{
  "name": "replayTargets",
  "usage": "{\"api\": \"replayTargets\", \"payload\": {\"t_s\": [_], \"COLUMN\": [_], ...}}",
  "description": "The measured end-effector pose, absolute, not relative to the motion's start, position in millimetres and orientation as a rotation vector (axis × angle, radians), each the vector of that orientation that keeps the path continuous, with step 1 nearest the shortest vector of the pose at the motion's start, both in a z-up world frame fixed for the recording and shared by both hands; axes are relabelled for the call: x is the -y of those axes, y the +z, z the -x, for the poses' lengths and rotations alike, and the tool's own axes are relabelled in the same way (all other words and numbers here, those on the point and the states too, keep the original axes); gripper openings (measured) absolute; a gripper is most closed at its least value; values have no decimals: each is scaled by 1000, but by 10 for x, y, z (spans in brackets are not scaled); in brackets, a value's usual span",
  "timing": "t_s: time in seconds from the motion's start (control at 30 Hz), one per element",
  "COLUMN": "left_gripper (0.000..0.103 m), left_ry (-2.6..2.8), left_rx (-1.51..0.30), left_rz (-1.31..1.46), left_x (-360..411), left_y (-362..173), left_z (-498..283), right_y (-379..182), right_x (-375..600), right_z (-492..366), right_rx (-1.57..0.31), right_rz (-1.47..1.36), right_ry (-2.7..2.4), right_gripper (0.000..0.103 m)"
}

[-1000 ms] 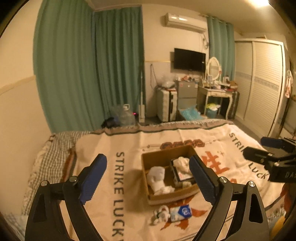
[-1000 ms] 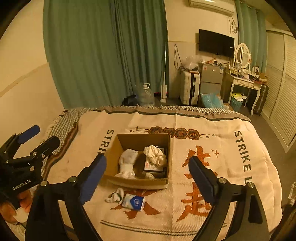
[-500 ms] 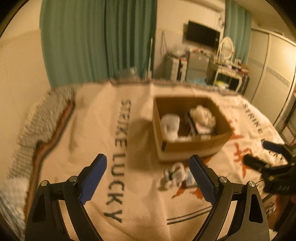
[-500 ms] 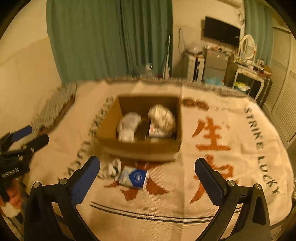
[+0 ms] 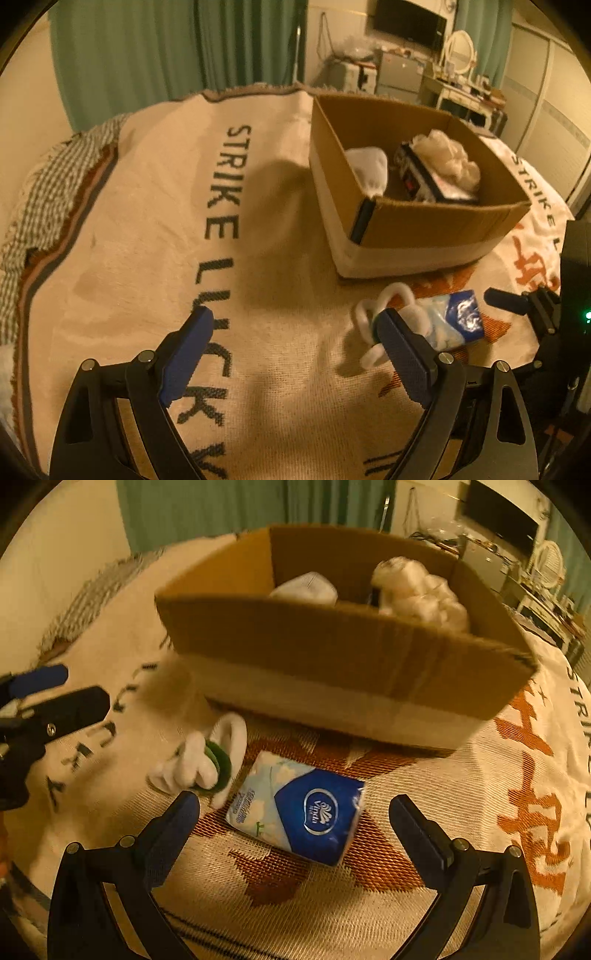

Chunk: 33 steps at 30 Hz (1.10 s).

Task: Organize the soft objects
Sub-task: 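Grasp the white-green plush toy with the left tool while the right tool grasps the blue tissue pack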

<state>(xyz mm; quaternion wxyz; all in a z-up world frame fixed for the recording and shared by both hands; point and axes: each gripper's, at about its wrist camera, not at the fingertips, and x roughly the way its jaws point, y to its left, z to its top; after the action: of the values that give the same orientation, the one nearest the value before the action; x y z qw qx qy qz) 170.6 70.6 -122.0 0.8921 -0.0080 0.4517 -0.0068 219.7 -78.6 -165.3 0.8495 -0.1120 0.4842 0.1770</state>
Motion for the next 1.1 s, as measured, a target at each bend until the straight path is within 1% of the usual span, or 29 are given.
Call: {"api": "replayTargets", "payload": {"t_s": [0.07,0.1,0.17,0.2,0.27,0.4,0.5,0.73,0.77,0.8,0.83,0.97,1.03,1.1], "left_gripper": [91,91,91,91,91,90,90,89,88,82,80,79,63,62], "left_ry": [-22,-25,-33,-36,-44,-49,-79,-141,-143,-141,-137,-95,-84,-77], "left_rx": [-940,-942,-946,-948,-949,-951,-956,-983,-988,-996,-1004,-1024,-1038,-1053], "left_rz": [-3,-12,-16,-18,-37,-88,-69,-116,-112,-102,-95,-58,-40,-29], "left_x": [-679,-665,-634,-615,-560,-431,-322,-13,2,14,20,16,5,-7], "left_y": [-1248,-1253,-1259,-1254,-1241,-1230,-1227,-1363,-1394,-1441,-1478,-1670,-1763,-1836], "left_z": [-1714,-1708,-1699,-1685,-1637,-1572,-1528,-1606,-1636,-1686,-1718,-1839,-1883,-1915], "right_y": [-1707,-1719,-1730,-1719,-1667,-1430,-1295,-1240,-1243,-1259,-1278,-1373,-1416,-1444], "right_x": [775,778,801,820,850,1023,1150,1388,1412,1429,1448,1476,1485,1513], "right_z": [-2199,-2200,-2192,-2181,-2166,-2100,-2023,-2028,-2045,-2070,-2100,-2187,-2233,-2279], "right_rx": [-1026,-1029,-1042,-1044,-1044,-1007,-980,-971,-971,-972,-975,-987,-993,-996], "right_rz": [254,256,253,253,236,186,189,136,130,119,108,95,93,74], "right_ry": [371,374,383,382,391,381,355,326,328,331,334,350,351,353], "right_gripper": [101,99,80,80,70,70,69,67,67,66,66,65,64,64]}}
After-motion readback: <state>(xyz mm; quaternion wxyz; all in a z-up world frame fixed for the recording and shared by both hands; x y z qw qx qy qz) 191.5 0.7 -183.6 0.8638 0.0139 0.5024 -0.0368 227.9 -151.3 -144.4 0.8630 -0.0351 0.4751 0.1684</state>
